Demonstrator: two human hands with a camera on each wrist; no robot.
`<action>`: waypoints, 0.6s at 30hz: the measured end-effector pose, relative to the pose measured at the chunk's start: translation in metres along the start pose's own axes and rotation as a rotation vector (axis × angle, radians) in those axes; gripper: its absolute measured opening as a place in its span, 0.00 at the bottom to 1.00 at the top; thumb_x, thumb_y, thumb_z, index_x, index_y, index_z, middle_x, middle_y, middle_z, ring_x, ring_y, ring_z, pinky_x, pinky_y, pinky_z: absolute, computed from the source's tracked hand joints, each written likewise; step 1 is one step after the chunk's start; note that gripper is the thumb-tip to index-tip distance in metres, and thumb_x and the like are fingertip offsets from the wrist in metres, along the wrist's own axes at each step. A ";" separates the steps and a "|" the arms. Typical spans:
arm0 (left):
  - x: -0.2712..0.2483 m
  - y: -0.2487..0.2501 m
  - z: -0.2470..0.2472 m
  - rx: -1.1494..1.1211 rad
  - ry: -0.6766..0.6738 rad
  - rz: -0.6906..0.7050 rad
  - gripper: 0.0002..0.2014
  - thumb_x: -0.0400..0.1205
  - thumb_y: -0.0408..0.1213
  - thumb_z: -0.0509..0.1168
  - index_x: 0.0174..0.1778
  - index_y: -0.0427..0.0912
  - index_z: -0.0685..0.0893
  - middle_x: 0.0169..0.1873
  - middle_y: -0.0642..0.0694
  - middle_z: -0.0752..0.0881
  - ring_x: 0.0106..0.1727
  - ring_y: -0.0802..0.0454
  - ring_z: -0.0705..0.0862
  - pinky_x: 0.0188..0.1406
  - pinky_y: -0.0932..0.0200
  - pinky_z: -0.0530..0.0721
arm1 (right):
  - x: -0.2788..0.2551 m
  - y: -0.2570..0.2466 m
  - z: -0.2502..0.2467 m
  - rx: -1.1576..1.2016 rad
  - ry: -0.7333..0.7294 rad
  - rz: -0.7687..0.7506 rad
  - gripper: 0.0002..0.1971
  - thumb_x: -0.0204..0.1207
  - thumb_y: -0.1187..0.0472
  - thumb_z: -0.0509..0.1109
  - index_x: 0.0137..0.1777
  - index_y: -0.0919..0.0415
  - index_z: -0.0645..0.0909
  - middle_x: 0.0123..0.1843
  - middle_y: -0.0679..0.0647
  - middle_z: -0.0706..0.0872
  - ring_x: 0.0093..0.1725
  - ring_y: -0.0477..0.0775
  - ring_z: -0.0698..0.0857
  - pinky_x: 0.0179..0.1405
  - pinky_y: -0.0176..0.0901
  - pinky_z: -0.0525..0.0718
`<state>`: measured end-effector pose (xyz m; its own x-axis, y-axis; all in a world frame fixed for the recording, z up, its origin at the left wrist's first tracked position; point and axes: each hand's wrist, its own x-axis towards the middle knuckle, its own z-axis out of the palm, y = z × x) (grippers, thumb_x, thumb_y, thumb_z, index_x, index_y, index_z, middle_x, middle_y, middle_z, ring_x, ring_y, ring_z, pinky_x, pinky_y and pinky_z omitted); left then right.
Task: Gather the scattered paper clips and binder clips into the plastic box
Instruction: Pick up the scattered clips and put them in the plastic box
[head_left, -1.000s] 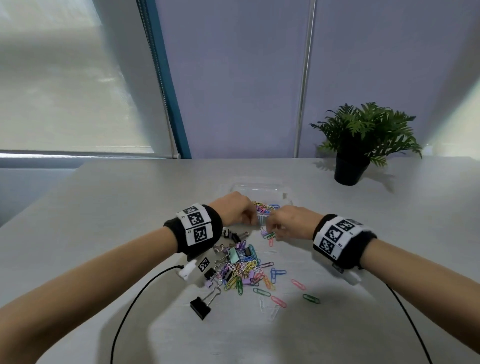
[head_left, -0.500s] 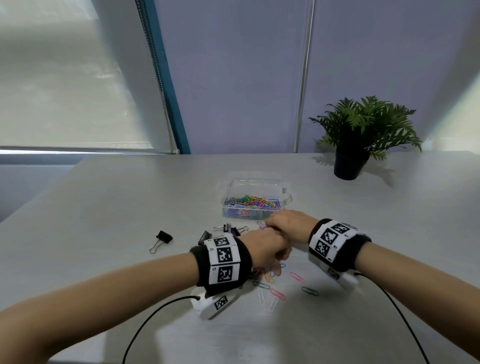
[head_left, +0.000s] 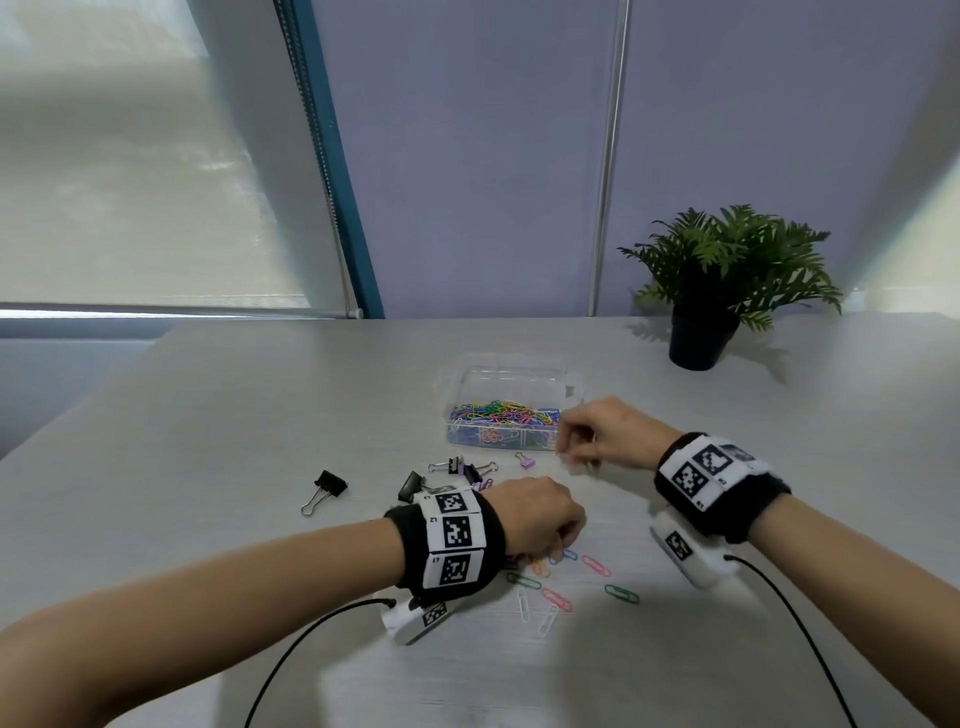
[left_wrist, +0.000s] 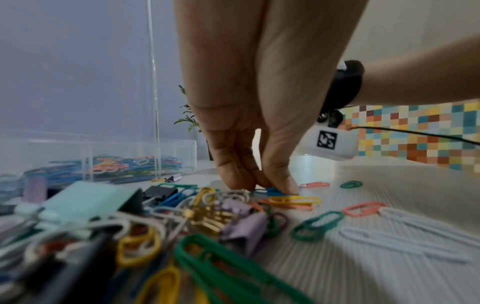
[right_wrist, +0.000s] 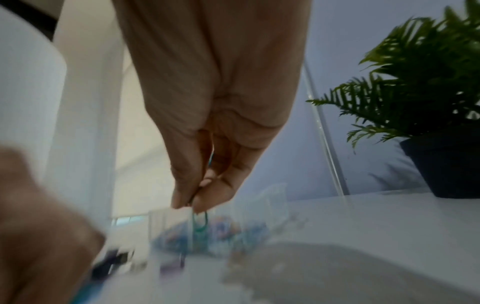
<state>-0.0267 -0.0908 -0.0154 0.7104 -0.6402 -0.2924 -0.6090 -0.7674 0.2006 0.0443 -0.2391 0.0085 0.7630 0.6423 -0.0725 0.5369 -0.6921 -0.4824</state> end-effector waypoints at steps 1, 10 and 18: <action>0.000 0.001 0.000 0.045 0.007 0.018 0.06 0.74 0.28 0.66 0.45 0.40 0.82 0.50 0.41 0.81 0.54 0.42 0.79 0.46 0.48 0.81 | 0.003 -0.001 -0.008 0.063 0.056 0.001 0.06 0.71 0.71 0.71 0.42 0.59 0.83 0.30 0.45 0.82 0.23 0.34 0.79 0.29 0.22 0.76; -0.010 0.010 0.005 0.183 0.042 0.127 0.07 0.80 0.28 0.59 0.53 0.37 0.76 0.52 0.37 0.78 0.52 0.39 0.77 0.44 0.44 0.82 | 0.048 -0.017 -0.023 0.081 0.319 0.016 0.06 0.73 0.68 0.71 0.49 0.67 0.84 0.48 0.60 0.87 0.42 0.50 0.83 0.41 0.30 0.80; -0.013 -0.002 -0.003 0.022 -0.023 0.087 0.08 0.75 0.25 0.60 0.48 0.38 0.78 0.48 0.38 0.82 0.47 0.42 0.81 0.43 0.53 0.76 | -0.007 -0.035 -0.010 -0.256 0.012 -0.055 0.02 0.73 0.61 0.70 0.41 0.54 0.80 0.40 0.49 0.83 0.41 0.47 0.77 0.45 0.46 0.78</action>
<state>-0.0338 -0.0815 -0.0086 0.6463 -0.7032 -0.2963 -0.6759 -0.7078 0.2056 0.0240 -0.2232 0.0347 0.7335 0.6784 -0.0416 0.6500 -0.7181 -0.2484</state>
